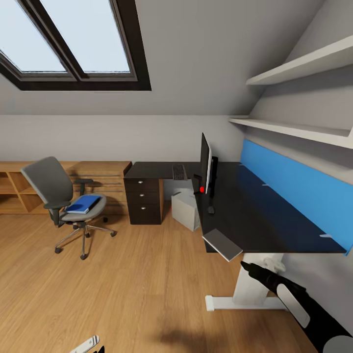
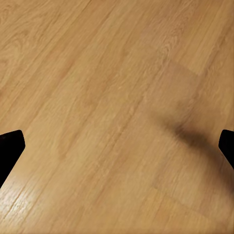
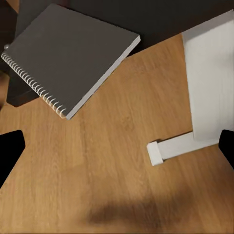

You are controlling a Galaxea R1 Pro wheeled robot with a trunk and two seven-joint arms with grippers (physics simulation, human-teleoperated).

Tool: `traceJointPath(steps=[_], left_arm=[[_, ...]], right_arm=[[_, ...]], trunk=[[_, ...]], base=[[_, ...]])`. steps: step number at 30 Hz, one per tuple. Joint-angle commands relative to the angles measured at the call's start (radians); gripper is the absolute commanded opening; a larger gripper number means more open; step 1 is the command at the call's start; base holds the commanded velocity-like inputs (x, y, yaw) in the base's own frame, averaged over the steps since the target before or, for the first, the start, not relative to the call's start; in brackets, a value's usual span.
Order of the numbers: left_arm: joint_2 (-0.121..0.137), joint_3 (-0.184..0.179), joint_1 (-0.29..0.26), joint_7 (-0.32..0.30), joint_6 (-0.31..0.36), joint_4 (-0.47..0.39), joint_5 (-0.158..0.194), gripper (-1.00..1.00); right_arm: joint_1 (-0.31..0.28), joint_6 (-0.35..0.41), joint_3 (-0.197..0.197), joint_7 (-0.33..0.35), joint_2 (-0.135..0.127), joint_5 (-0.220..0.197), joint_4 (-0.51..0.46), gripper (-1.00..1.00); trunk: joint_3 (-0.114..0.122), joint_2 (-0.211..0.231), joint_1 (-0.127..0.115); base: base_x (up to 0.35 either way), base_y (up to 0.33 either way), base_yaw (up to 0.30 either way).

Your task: In the bedroom, organize the workspace by keeping the computer under the desk, ensuring the monitor is on the desk, placing the keyboard on the desk next to the monitor, placing the mouse on the desk next to the keyboard, moving the folder from the swivel chair onto the desk next to the mouse, stacking the notebook on top of the folder with the pen on top of the notebook, and positioning the swivel chair next to the desk.

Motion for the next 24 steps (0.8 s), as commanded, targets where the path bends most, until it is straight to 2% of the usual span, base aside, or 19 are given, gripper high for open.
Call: traceJointPath(steps=[1, 18, 24], left_arm=[[0.000, -0.002, -0.001, 0.002, -0.003, 0.000, 0.010, 1.00], [0.000, -0.002, 0.000, 0.007, -0.002, 0.000, 0.010, 1.00], [-0.001, -0.002, 0.000, 0.008, -0.001, 0.000, 0.010, 1.00]], right_arm=[[-0.001, 0.002, 0.002, 0.010, -0.004, -0.015, 0.003, 1.00], [-0.001, 0.007, -0.001, 0.219, -0.046, -0.225, 0.053, 1.00], [-0.001, 0.012, -0.001, 0.271, -0.066, -0.320, 0.076, 1.00]], trunk=[[-0.004, -0.008, 0.004], [-0.058, -0.127, 0.069], [-0.076, -0.169, 0.092]], base=[[0.000, 0.000, 0.000], [0.000, 0.000, 0.000], [0.000, 0.000, 0.000]])
